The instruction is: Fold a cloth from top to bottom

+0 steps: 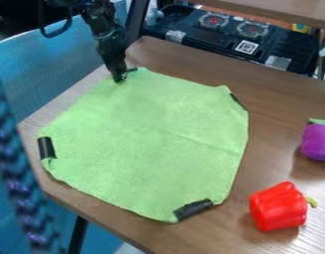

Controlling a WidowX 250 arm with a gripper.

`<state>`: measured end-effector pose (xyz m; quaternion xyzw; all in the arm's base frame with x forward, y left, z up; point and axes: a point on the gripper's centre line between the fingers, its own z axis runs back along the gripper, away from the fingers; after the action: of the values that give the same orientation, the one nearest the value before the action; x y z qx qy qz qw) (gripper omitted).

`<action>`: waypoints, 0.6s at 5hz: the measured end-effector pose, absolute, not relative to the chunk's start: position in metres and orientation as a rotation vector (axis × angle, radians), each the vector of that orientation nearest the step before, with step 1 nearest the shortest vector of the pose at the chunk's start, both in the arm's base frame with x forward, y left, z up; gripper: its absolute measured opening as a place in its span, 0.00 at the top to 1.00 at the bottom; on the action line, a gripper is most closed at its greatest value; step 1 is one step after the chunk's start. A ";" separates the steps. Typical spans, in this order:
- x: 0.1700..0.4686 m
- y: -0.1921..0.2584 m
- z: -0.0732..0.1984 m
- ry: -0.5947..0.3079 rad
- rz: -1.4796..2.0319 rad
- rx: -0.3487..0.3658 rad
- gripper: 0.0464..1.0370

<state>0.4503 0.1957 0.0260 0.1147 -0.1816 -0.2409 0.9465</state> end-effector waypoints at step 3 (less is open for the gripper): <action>0.460 0.199 0.027 -0.395 -0.425 0.223 0.99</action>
<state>0.4604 0.1987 0.0271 0.1096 -0.1942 -0.2092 0.9521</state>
